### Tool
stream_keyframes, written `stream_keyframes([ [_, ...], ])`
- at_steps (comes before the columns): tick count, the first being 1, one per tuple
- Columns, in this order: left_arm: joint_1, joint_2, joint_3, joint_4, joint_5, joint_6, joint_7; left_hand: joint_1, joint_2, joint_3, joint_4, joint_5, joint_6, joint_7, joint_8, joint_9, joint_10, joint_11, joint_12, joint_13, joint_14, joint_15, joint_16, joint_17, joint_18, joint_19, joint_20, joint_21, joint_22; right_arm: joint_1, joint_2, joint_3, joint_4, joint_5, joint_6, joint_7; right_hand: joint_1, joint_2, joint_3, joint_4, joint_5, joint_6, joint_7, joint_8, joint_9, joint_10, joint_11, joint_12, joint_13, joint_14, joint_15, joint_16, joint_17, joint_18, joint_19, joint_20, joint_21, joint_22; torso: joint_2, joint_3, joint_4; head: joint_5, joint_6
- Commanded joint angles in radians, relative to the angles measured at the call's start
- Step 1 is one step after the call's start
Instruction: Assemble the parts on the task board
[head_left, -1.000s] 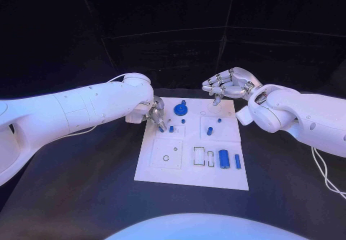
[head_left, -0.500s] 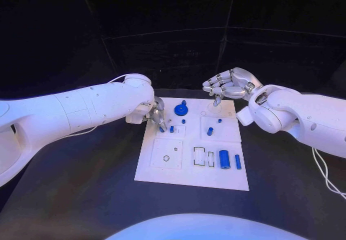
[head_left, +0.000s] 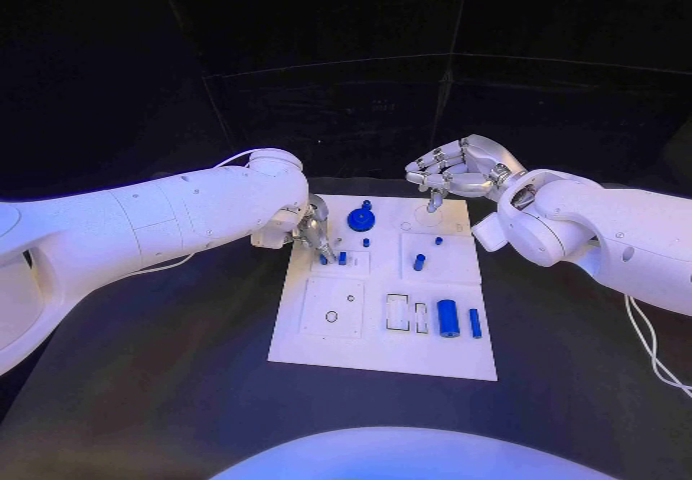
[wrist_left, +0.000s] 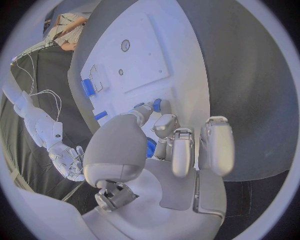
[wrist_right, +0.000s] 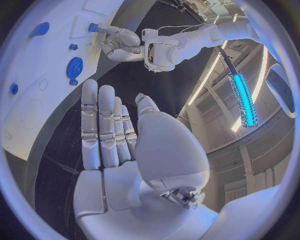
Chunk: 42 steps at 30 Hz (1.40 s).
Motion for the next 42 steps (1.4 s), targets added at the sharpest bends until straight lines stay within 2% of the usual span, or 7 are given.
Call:
stream_keyframes([
  [1,0.001,0.001,0.000,-0.002,-0.008,-0.003,-0.009,-0.022,-0.001,-0.031,0.012,-0.002,0.006,0.003,-0.006,0.000,0.002,0.002,0.007,0.002,0.106,-0.002,0.003,0.263,0.003,0.028,0.000,0.007,0.092,0.002,0.000,0.001,0.003,-0.001,-0.006,0.005,0.009,-0.001,-0.003,0.001,0.005,-0.004,0.000,0.004,0.000,-0.009,0.000,0.004,-0.001,0.001,0.001,-0.004,0.002,0.012,0.007,-0.002,-0.003,-0.001,-0.001,-0.0006,0.0005,0.000,-0.002],
  [22,0.001,-0.049,0.004,0.053,0.013,-0.116,0.002,-0.051,-0.009,-0.218,0.104,-0.007,0.019,0.002,-0.020,0.006,0.002,0.001,0.009,0.002,0.106,-0.004,0.003,0.263,0.003,0.030,-0.002,0.006,0.097,0.002,0.003,0.001,-0.001,-0.001,-0.002,0.008,0.009,-0.001,-0.003,0.001,0.005,-0.004,0.000,0.004,0.000,-0.009,0.000,0.004,-0.001,0.001,0.001,-0.004,0.002,0.012,0.007,-0.002,-0.003,-0.001,0.000,-0.0013,0.0010,-0.005,0.003],
  [28,0.002,-0.087,0.021,0.090,0.057,-0.194,0.022,-0.043,-0.004,-0.241,0.118,-0.006,0.011,0.004,-0.025,0.008,-0.011,0.002,-0.007,-0.018,0.106,-0.003,0.003,0.263,0.007,0.023,-0.002,-0.011,0.083,0.002,0.003,0.001,-0.002,-0.001,-0.003,0.008,0.009,-0.001,-0.003,0.001,0.005,-0.004,0.000,0.004,0.000,-0.009,0.000,0.004,-0.001,0.001,0.001,-0.004,0.002,0.012,0.007,-0.002,-0.003,-0.001,-0.001,-0.0002,0.0014,-0.007,0.005],
  [32,0.008,-0.120,0.028,0.118,0.202,-0.312,0.097,-0.005,0.019,-0.279,0.125,-0.001,-0.076,0.044,-0.080,-0.014,-0.229,0.038,-0.273,-0.317,0.078,0.024,-0.058,0.182,0.050,-0.067,0.018,-0.226,-0.091,0.002,0.007,0.001,-0.005,-0.001,-0.007,0.009,0.008,-0.002,-0.004,0.003,0.006,-0.005,0.000,0.004,0.000,-0.008,0.001,0.004,-0.002,0.001,0.001,-0.004,0.002,0.012,0.008,-0.002,-0.003,-0.002,-0.001,0.0010,0.0025,-0.005,0.014],
  [37,0.010,-0.147,0.029,0.153,0.281,-0.453,0.272,0.090,0.032,-0.296,0.100,0.007,-0.156,0.085,-0.123,-0.047,-0.303,0.074,-0.320,-0.357,0.029,0.053,-0.164,0.056,0.087,-0.144,0.045,-0.426,-0.248,0.002,0.012,0.001,-0.010,-0.001,-0.007,0.009,0.008,-0.002,-0.004,0.004,0.006,-0.005,0.000,0.005,0.000,-0.008,0.001,0.004,-0.002,0.001,0.001,-0.004,0.002,0.012,0.008,-0.002,-0.003,-0.002,-0.001,-0.0006,0.0013,-0.010,0.021],
  [40,0.005,-0.154,0.018,0.174,0.292,-0.558,0.455,0.260,0.056,-0.216,0.020,0.010,-0.179,0.103,-0.154,-0.087,-0.395,0.093,-0.400,-0.412,-0.049,0.062,-0.297,-0.088,0.121,-0.243,0.058,-0.640,-0.412,0.002,0.015,0.001,-0.015,-0.001,-0.006,0.010,0.011,-0.001,-0.003,0.003,0.007,-0.005,0.000,0.005,0.000,-0.008,0.000,0.005,-0.003,0.002,0.001,-0.004,0.002,0.012,0.008,-0.002,-0.004,-0.002,-0.003,-0.0008,0.0017,-0.018,0.028],
  [42,-0.006,-0.154,0.011,0.182,0.278,-0.621,0.562,0.324,0.038,-0.177,-0.013,0.009,-0.176,0.115,-0.187,-0.130,-0.411,0.098,-0.454,-0.464,-0.088,0.084,-0.358,-0.152,0.135,-0.281,0.066,-0.725,-0.475,0.001,0.017,0.000,-0.020,-0.002,-0.005,0.011,0.016,0.001,-0.001,0.002,0.008,-0.005,-0.001,0.006,0.000,-0.008,-0.001,0.005,-0.005,0.002,0.001,-0.004,0.003,0.012,0.009,-0.002,-0.004,-0.002,-0.002,-0.0024,0.0015,-0.023,0.030],
])
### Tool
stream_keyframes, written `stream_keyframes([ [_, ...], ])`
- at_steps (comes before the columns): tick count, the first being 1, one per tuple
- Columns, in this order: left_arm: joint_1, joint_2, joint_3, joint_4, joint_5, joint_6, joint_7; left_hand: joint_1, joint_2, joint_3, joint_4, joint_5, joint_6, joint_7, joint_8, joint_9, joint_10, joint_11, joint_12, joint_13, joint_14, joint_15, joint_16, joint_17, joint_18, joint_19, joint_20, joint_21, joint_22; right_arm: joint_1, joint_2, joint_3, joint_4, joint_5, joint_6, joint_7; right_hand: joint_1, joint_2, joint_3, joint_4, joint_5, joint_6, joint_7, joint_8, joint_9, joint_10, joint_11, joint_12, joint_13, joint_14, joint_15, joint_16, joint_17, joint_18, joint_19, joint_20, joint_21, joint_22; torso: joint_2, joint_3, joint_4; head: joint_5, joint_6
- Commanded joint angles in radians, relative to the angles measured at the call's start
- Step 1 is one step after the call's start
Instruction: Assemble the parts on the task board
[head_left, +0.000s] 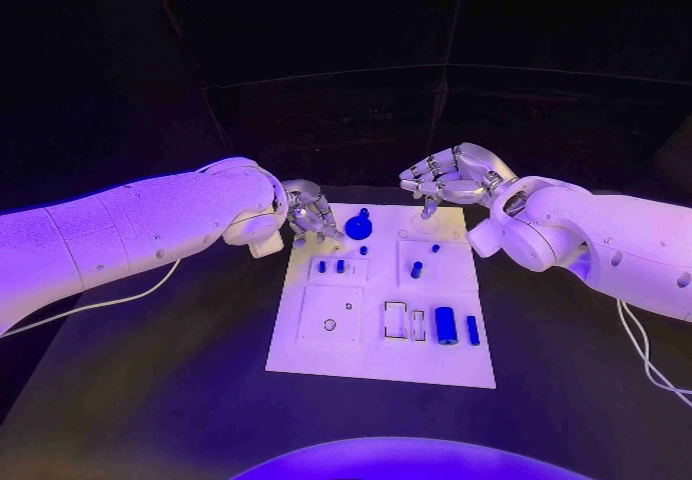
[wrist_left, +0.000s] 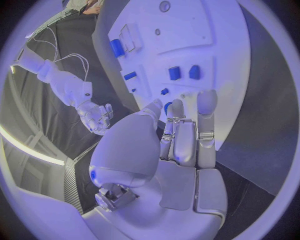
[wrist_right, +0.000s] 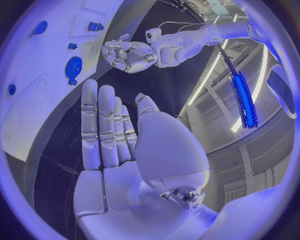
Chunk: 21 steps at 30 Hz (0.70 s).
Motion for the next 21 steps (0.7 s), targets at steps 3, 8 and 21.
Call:
stream_keyframes([
  [3,-0.029,0.006,-0.015,0.014,0.021,-0.273,0.418,0.080,-0.041,0.057,-0.040,-0.002,0.005,0.025,-0.065,-0.082,-0.043,0.026,-0.108,-0.100,-0.089,0.025,-0.134,-0.140,0.010,-0.047,0.022,-0.097,-0.069,0.001,0.006,0.000,-0.008,-0.008,-0.004,0.011,0.018,0.001,0.000,0.002,0.004,-0.006,-0.001,0.006,0.000,-0.008,-0.001,0.005,-0.003,0.002,0.000,-0.005,0.001,0.012,0.009,-0.002,-0.005,-0.001,0.001,-0.0039,-0.0024,-0.016,0.012],
  [8,-0.063,0.024,-0.028,-0.006,-0.079,-0.299,0.548,0.118,-0.088,0.086,-0.077,-0.001,0.033,0.034,-0.111,-0.151,-0.041,0.040,-0.185,-0.187,-0.113,0.033,-0.171,-0.188,0.013,-0.049,0.032,-0.120,-0.086,0.001,0.008,0.000,-0.013,-0.013,-0.004,0.013,0.019,0.001,0.000,0.002,0.001,-0.006,-0.001,0.006,0.000,-0.008,-0.001,0.006,-0.004,0.002,0.000,-0.005,0.002,0.012,0.009,-0.002,-0.005,-0.001,0.002,-0.0028,-0.0050,-0.027,0.024],
  [21,-0.089,0.090,-0.032,-0.099,-0.362,-0.269,0.477,0.069,-0.136,0.105,-0.088,-0.002,0.095,0.027,-0.204,-0.281,-0.023,0.048,-0.337,-0.367,0.040,0.034,0.053,-0.013,-0.025,0.125,0.034,0.126,0.092,0.001,0.011,0.000,-0.013,-0.021,-0.015,0.018,0.023,0.003,0.001,0.002,-0.002,-0.006,-0.001,0.007,0.000,-0.008,-0.001,0.006,-0.005,0.002,0.000,-0.005,0.002,0.012,0.010,-0.002,-0.005,-0.001,0.004,-0.0003,-0.0069,-0.032,0.035],
])
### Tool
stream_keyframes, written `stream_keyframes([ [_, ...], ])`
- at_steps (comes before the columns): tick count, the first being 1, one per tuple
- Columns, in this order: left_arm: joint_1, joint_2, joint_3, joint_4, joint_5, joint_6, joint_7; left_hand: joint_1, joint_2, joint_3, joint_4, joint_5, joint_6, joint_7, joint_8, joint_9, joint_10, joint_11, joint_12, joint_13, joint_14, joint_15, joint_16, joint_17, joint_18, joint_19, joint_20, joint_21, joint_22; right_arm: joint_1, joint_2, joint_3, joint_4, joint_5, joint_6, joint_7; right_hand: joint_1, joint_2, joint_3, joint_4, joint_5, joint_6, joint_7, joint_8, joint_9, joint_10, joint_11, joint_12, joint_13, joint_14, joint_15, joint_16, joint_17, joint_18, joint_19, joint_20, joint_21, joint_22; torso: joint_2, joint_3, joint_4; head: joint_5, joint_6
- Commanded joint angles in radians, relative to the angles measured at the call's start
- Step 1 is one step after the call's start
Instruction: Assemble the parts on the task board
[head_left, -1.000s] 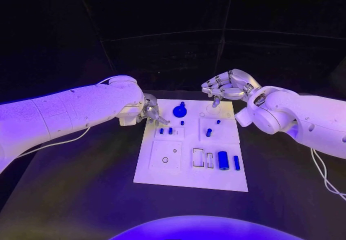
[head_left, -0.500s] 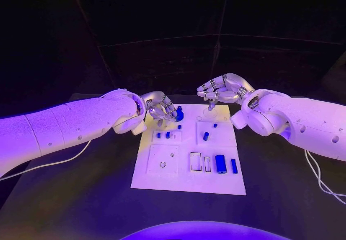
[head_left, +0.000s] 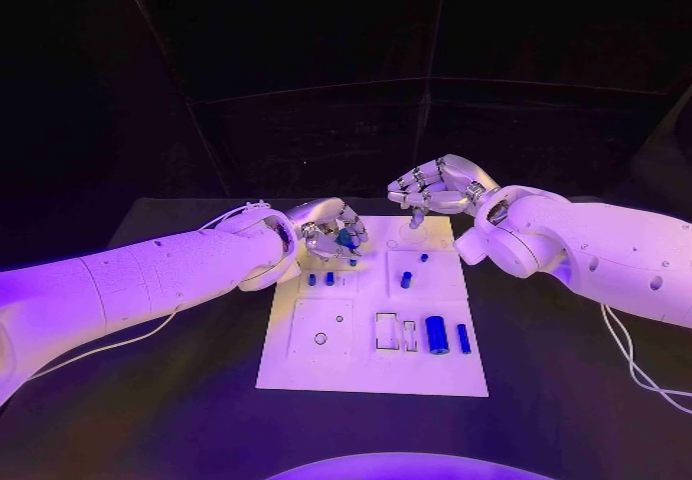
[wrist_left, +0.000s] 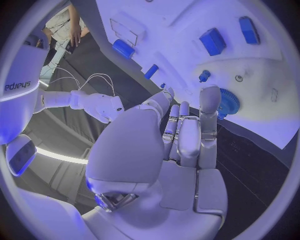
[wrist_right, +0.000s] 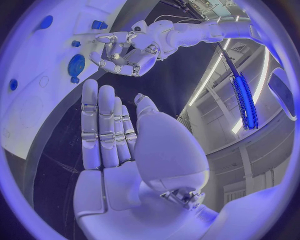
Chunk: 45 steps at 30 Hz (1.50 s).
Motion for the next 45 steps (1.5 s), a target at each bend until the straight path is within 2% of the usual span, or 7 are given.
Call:
stream_keyframes([
  [1,0.000,0.011,0.001,-0.016,-0.143,0.013,-0.049,-0.011,-0.006,0.006,-0.004,-0.002,0.015,0.000,-0.012,-0.018,0.013,-0.003,-0.016,-0.025,0.026,-0.002,0.043,0.040,-0.026,0.039,-0.002,0.079,0.061,0.001,0.001,0.001,0.004,-0.010,-0.013,0.015,0.011,-0.002,0.002,0.002,-0.004,-0.006,-0.001,0.004,0.000,-0.009,-0.001,0.006,-0.001,0.002,0.000,-0.005,0.001,0.012,0.006,0.001,-0.006,-0.002,0.001,0.0019,-0.0034,0.001,0.001],
  [6,-0.001,0.023,0.001,-0.024,-0.213,0.062,-0.151,-0.009,-0.001,0.017,-0.012,-0.003,0.042,-0.006,-0.019,-0.035,0.038,-0.007,-0.028,-0.049,0.035,-0.006,0.049,0.024,-0.034,0.062,-0.006,0.130,0.102,0.001,0.000,0.001,0.007,-0.012,-0.015,0.016,0.011,-0.002,0.002,0.002,-0.004,-0.006,-0.001,0.004,0.000,-0.009,-0.001,0.006,-0.001,0.002,0.000,-0.005,0.001,0.012,0.006,0.001,-0.006,-0.002,0.004,0.0018,-0.0095,0.002,0.001],
  [12,-0.003,0.042,0.001,-0.038,-0.247,0.091,-0.216,-0.017,-0.002,0.017,-0.013,-0.006,0.056,-0.008,-0.025,-0.046,0.052,-0.009,-0.038,-0.066,0.039,-0.008,0.054,0.020,-0.035,0.066,-0.008,0.133,0.106,0.002,-0.002,0.001,0.009,-0.013,-0.017,0.016,0.011,-0.002,0.002,0.002,-0.004,-0.006,-0.001,0.004,0.000,-0.009,-0.001,0.006,-0.001,0.002,0.000,-0.005,0.001,0.012,0.006,0.001,-0.006,-0.002,0.003,0.0022,-0.0057,-0.002,-0.002],
  [16,-0.005,0.054,0.001,-0.047,-0.253,0.097,-0.229,-0.017,0.001,0.020,-0.014,-0.006,0.064,-0.011,-0.027,-0.051,0.061,-0.012,-0.041,-0.073,0.041,-0.011,0.057,0.018,-0.036,0.071,-0.010,0.145,0.115,0.002,-0.003,0.001,0.010,-0.013,-0.018,0.015,0.011,-0.002,0.002,0.002,-0.004,-0.006,-0.001,0.004,0.000,-0.009,-0.001,0.006,-0.001,0.002,0.000,-0.005,0.001,0.012,0.006,0.001,-0.006,-0.002,0.003,0.0032,-0.0069,-0.003,-0.003],
  [32,-0.012,0.083,0.002,-0.076,-0.256,0.106,-0.245,-0.012,0.018,0.040,-0.021,-0.005,0.086,-0.013,-0.037,-0.067,0.085,-0.014,-0.060,-0.099,0.044,-0.014,0.062,0.009,-0.039,0.078,-0.014,0.159,0.129,0.002,-0.005,0.001,0.014,-0.013,-0.018,0.013,0.013,-0.002,0.003,0.001,-0.004,-0.007,-0.001,0.004,0.000,-0.009,-0.001,0.006,-0.002,0.002,0.000,-0.006,0.002,0.012,0.007,0.001,-0.006,-0.002,0.004,0.0024,-0.0082,-0.007,-0.007],
  [40,-0.013,0.092,0.002,-0.082,-0.256,0.123,-0.244,-0.013,0.022,0.047,-0.023,-0.005,0.102,-0.016,-0.037,-0.072,0.104,-0.018,-0.064,-0.107,0.044,-0.016,0.064,0.004,-0.041,0.082,-0.015,0.171,0.141,0.002,-0.004,0.001,0.015,-0.013,-0.017,0.012,0.013,-0.002,0.003,0.001,-0.004,-0.007,-0.001,0.004,0.000,-0.009,-0.001,0.006,-0.002,0.002,0.000,-0.006,0.002,0.012,0.007,0.001,-0.006,-0.002,0.002,0.0033,-0.0058,-0.008,-0.011],
  [45,-0.014,0.095,0.002,-0.081,-0.256,0.134,-0.245,-0.013,0.022,0.048,-0.024,-0.005,0.104,-0.017,-0.038,-0.073,0.107,-0.019,-0.065,-0.109,0.044,-0.016,0.065,0.004,-0.042,0.083,-0.016,0.175,0.144,0.002,-0.004,0.001,0.015,-0.013,-0.016,0.012,0.013,-0.002,0.003,0.001,-0.004,-0.007,-0.001,0.004,0.000,-0.009,-0.001,0.006,-0.002,0.002,0.000,-0.006,0.002,0.012,0.007,0.001,-0.006,-0.002,0.003,0.0023,-0.0054,-0.009,-0.012],
])
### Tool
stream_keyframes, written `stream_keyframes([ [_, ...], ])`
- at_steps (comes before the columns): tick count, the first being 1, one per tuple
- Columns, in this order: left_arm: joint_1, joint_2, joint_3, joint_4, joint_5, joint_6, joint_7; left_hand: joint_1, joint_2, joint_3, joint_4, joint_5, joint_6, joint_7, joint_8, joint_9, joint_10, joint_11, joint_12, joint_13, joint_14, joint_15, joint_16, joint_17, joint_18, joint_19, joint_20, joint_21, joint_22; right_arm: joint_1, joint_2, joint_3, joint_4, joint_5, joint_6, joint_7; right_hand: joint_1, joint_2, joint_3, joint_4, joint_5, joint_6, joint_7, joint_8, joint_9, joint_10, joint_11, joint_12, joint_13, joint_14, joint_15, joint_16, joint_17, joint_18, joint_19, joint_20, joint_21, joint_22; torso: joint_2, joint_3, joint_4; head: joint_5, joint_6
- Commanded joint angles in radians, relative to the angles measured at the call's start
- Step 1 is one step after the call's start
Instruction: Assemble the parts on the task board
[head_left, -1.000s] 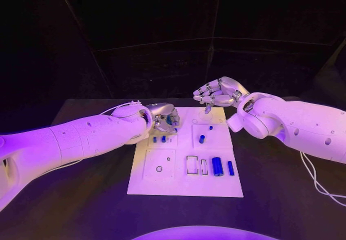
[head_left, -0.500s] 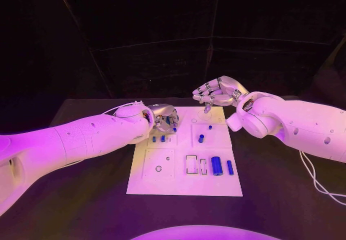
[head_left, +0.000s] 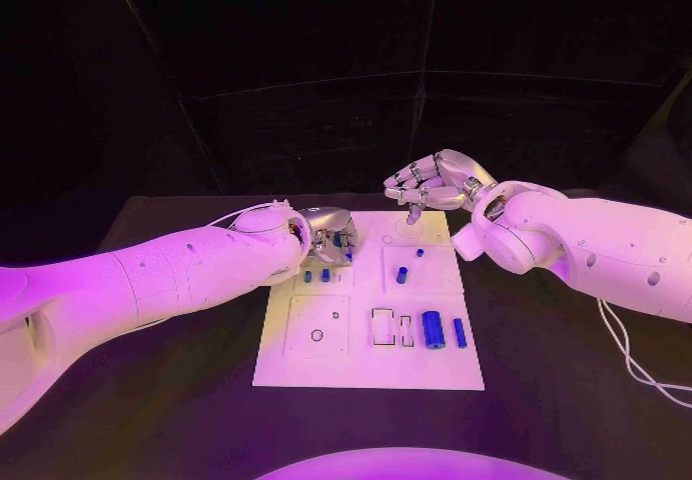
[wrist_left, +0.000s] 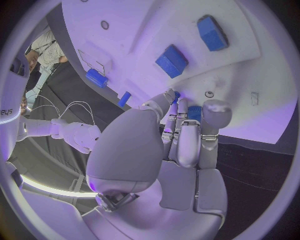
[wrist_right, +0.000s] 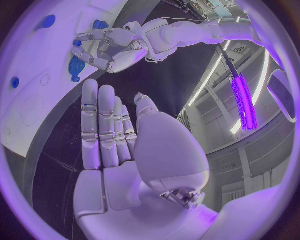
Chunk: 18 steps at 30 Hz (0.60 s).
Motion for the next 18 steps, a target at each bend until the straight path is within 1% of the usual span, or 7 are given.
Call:
stream_keyframes([
  [1,-0.001,0.003,-0.001,0.000,-0.007,0.030,-0.016,0.003,0.008,0.007,0.000,-0.005,0.007,0.000,-0.003,-0.001,0.008,0.002,-0.004,-0.002,0.014,-0.006,0.004,-0.001,-0.014,0.007,-0.001,0.003,0.001,0.002,0.001,0.001,0.003,-0.002,-0.006,0.008,0.008,0.004,0.003,0.001,-0.004,-0.007,-0.001,0.004,0.000,-0.009,-0.001,0.006,-0.001,0.002,0.000,-0.006,0.001,0.012,0.007,0.001,-0.006,-0.001,0.000,-0.0002,0.0011,-0.001,-0.001],
  [5,-0.001,0.004,0.000,-0.001,-0.007,0.037,-0.021,0.002,0.013,0.012,-0.001,-0.005,0.016,-0.001,-0.004,-0.004,0.018,0.000,-0.007,-0.006,0.013,-0.008,0.004,-0.006,-0.015,0.010,-0.002,0.011,0.008,0.002,0.001,0.001,0.003,-0.002,-0.005,0.008,0.009,0.004,0.003,0.002,-0.005,-0.007,-0.001,0.004,0.000,-0.009,-0.001,0.006,-0.002,0.002,0.000,-0.006,0.001,0.012,0.007,0.001,-0.006,-0.001,0.000,0.0003,0.0008,0.000,-0.002],
  [9,-0.001,0.006,0.000,-0.004,-0.007,0.036,-0.024,0.006,0.024,0.024,-0.005,-0.004,0.033,-0.005,-0.003,-0.007,0.037,-0.004,-0.009,-0.013,0.013,-0.011,0.005,-0.011,-0.017,0.012,-0.005,0.022,0.018,0.002,0.001,0.001,0.003,-0.002,-0.005,0.008,0.009,0.004,0.003,0.002,-0.005,-0.007,-0.001,0.004,0.000,-0.009,-0.001,0.006,-0.002,0.002,0.000,-0.006,0.001,0.012,0.007,0.001,-0.006,-0.001,-0.001,-0.0001,0.0007,0.000,-0.004],
  [12,-0.001,0.007,0.000,-0.006,-0.007,0.030,-0.027,0.015,0.036,0.040,-0.014,-0.004,0.055,-0.009,0.001,-0.007,0.063,-0.011,-0.010,-0.016,0.013,-0.017,0.007,-0.014,-0.019,0.017,-0.009,0.037,0.032,0.002,0.002,0.001,0.003,-0.002,-0.005,0.008,0.009,0.004,0.003,0.002,-0.005,-0.007,-0.001,0.004,0.000,-0.009,-0.001,0.006,-0.002,0.002,0.000,-0.006,0.001,0.012,0.007,0.001,-0.006,-0.001,0.000,-0.0003,0.0009,0.001,-0.003],
  [18,-0.001,0.007,0.000,-0.008,-0.007,0.006,-0.028,0.036,0.049,0.071,-0.039,-0.007,0.078,-0.009,0.000,-0.009,0.091,-0.015,-0.020,-0.022,0.015,-0.022,0.011,-0.017,-0.024,0.023,-0.015,0.061,0.053,0.002,0.002,0.001,0.003,-0.002,-0.005,0.008,0.009,0.004,0.003,0.002,-0.005,-0.007,-0.001,0.004,0.000,-0.009,-0.001,0.006,-0.002,0.002,0.000,-0.006,0.001,0.012,0.007,0.001,-0.006,-0.001,0.000,-0.0012,0.0013,0.000,-0.004],
])
